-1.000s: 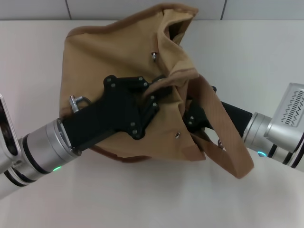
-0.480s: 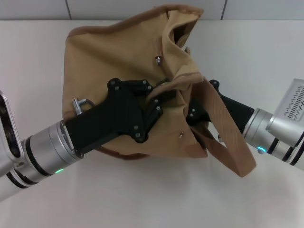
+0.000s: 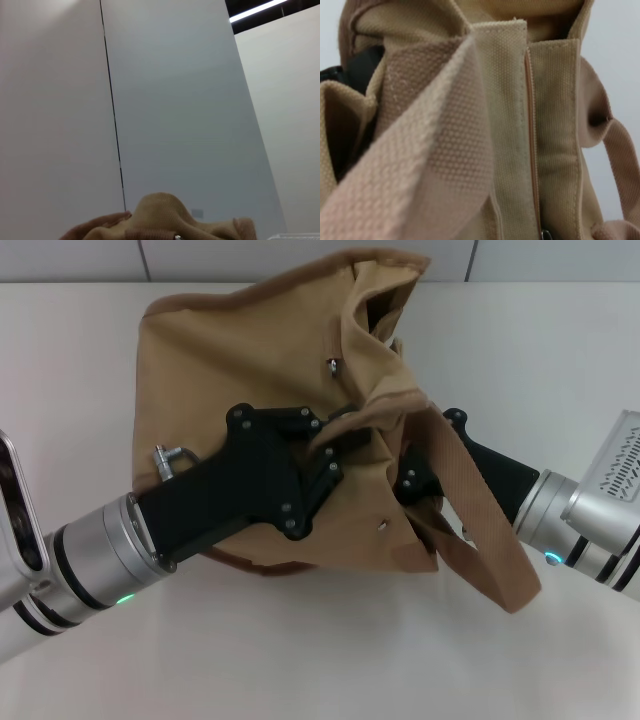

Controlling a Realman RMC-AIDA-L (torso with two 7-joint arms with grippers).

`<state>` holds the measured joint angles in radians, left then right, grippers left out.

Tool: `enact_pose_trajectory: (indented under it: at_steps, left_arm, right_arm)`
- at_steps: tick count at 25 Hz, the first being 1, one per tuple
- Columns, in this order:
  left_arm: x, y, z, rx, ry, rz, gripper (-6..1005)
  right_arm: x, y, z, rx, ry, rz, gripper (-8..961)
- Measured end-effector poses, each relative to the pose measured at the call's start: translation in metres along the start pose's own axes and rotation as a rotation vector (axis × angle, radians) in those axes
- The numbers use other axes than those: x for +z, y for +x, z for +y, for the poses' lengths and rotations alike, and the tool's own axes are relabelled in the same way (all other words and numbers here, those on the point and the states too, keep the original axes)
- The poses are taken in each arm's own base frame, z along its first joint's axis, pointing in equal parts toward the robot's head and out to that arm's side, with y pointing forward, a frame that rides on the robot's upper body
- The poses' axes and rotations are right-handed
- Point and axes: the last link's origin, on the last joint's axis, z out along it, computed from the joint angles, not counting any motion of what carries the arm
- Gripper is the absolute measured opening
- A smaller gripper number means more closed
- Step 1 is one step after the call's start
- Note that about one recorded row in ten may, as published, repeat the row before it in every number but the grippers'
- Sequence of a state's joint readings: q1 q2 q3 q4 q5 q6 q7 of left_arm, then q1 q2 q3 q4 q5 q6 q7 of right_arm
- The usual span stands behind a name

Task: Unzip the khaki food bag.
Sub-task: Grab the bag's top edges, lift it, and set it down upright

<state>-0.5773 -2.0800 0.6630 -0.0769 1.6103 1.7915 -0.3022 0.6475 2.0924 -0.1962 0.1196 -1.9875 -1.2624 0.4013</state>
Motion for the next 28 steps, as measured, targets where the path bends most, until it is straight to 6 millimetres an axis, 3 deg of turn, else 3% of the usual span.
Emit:
enact_pose_trajectory:
  at_steps: [8, 28]
  left_arm:
    - [-0.002, 0.003, -0.005, 0.007, 0.059, 0.028, 69]
    - [-0.012, 0.006, -0.019, -0.001, 0.273, 0.077, 69]
  right_arm:
    - [-0.005, 0.003, 0.0, -0.003, 0.012, 0.006, 16]
    - [-0.014, 0.011, 0.002, 0.006, 0.032, 0.022, 11]
